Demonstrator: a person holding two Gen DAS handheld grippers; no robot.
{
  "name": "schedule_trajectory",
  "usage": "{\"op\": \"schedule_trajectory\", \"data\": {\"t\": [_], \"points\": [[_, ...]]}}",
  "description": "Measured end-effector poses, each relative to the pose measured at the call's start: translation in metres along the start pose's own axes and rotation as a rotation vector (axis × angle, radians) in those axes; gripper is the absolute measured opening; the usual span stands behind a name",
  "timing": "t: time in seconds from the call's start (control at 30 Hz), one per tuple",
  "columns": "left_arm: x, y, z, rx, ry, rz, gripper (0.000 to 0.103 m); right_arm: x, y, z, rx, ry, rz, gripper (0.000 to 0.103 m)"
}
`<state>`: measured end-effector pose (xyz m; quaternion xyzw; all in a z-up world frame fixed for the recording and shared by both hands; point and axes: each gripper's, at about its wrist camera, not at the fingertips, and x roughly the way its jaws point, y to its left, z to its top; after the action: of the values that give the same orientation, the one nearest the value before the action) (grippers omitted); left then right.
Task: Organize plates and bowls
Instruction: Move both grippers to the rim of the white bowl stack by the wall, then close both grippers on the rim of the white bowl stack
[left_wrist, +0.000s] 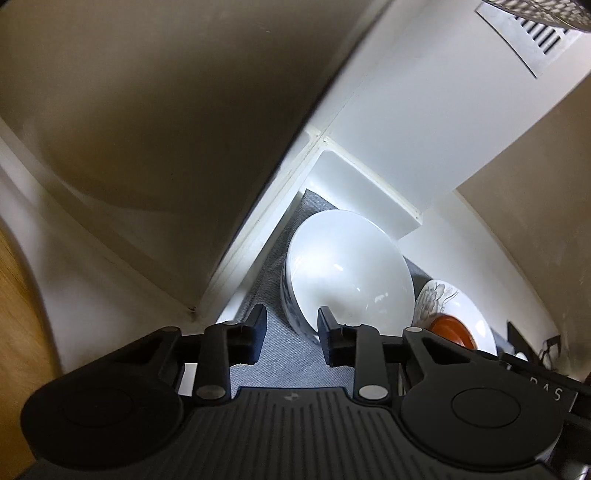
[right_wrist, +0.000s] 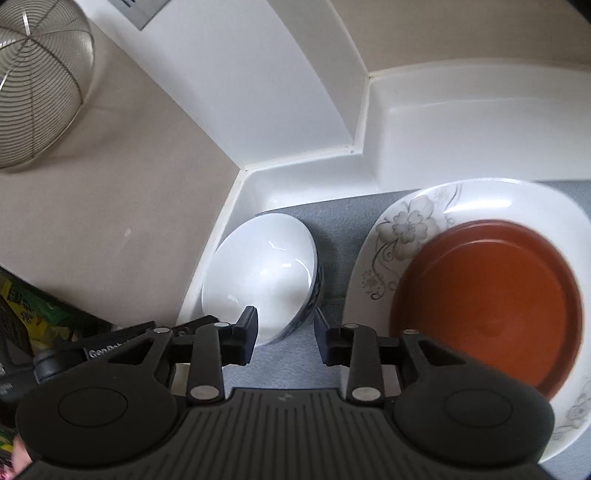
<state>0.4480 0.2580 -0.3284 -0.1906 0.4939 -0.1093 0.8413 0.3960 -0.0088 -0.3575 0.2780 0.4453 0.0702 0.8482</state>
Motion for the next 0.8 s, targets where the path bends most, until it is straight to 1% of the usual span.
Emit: {"op": "schedule_trajectory", "data": {"t": [0.07,0.13,0.2,0.23,0.3,0.33,0.37,0.5,0.63,0.7,0.8], "points": [[0.001,0.003,-0.003,-0.018,-0.003,0.002,0.032,0.005,0.001,0.000,-0.004,0.007,-0.019,0.037],[0.003,0.002,-0.004,-0.022,-0.006,-0.007,0.028,0.011,0.002,0.001,-0.004,0.010,-0.023,0.037],[0.004,0.001,-0.004,-0.022,-0.008,-0.019,0.018,0.015,0.003,0.002,-0.003,0.007,-0.028,0.037],[0.006,0.001,-0.004,-0.021,-0.009,-0.027,0.017,0.018,0.004,0.003,-0.005,0.013,-0.034,0.037],[0.005,0.000,-0.003,-0.017,-0.012,-0.019,0.017,0.024,0.004,0.003,-0.001,0.031,-0.062,0.032],[0.005,0.000,-0.002,-0.032,-0.009,-0.021,0.017,0.025,0.004,0.003,-0.005,0.031,-0.083,0.020],[0.005,0.001,-0.002,-0.045,-0.003,-0.021,0.016,0.025,0.003,0.004,-0.009,0.032,-0.084,0.017],[0.001,0.000,-0.006,-0.035,0.027,-0.007,0.016,0.022,0.008,0.002,-0.068,0.071,-0.090,0.016],[-0.012,0.006,-0.017,-0.050,0.077,-0.016,0.016,0.008,0.010,-0.011,-0.078,0.111,-0.074,0.016],[-0.016,0.009,-0.023,-0.048,0.095,-0.015,0.016,0.002,0.008,-0.021,-0.061,0.128,-0.064,0.016],[-0.017,0.005,-0.028,-0.027,0.080,0.010,0.015,-0.001,0.007,-0.028,-0.070,0.137,-0.048,0.017]]}}
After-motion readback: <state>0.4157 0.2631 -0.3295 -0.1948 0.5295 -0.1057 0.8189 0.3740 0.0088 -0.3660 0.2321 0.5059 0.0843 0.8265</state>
